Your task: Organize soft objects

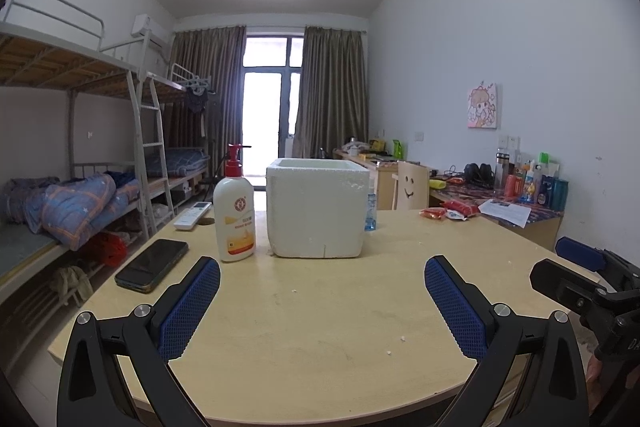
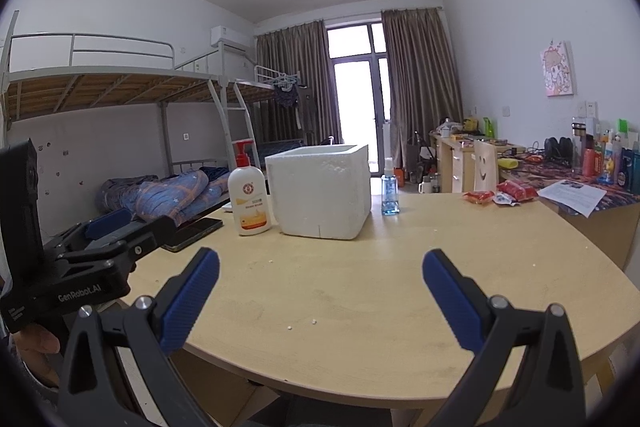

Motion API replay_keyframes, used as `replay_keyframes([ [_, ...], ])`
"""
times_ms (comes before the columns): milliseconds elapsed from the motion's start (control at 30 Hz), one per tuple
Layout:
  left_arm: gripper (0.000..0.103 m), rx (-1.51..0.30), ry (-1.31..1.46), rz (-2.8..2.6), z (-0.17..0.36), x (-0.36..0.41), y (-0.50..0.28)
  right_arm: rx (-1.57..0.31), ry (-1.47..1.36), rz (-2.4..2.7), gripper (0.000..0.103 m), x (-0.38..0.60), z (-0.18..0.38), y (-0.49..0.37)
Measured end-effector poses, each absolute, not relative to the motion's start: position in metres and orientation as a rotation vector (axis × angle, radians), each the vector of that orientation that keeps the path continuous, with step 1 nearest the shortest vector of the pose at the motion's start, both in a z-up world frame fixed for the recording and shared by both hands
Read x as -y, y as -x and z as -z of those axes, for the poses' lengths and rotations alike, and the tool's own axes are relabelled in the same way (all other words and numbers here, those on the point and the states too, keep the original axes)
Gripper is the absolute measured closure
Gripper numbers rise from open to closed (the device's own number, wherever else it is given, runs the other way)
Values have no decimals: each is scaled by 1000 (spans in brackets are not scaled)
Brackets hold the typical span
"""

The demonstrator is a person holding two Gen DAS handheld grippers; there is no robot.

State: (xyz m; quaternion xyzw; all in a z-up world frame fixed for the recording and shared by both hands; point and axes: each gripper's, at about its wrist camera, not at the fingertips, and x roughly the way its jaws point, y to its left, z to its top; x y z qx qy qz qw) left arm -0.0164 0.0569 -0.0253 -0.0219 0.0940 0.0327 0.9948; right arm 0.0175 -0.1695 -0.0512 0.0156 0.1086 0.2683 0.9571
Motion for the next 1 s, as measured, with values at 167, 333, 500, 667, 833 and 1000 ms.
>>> replay_keyframes([
  [167, 1, -197, 37, -64, 26, -56, 16, -225, -37, -549, 0, 171, 53, -18],
  [333, 1, -196, 38, -64, 27, -55, 17, -225, -36, -546, 0, 171, 53, -18],
  [500, 1, -200, 37, -64, 27, -56, 16, -225, -34, -544, 0, 171, 52, -18],
  [667, 1, -200, 35, -64, 26, -55, 17, -226, -28, -540, 0, 171, 53, -18],
  [833, 1, -205, 31, -64, 27, -56, 16, -227, -28, -539, 0, 171, 53, -18],
  [1000, 1, -205, 37, -64, 26, -56, 17, -230, -29, -539, 0, 171, 53, -19],
])
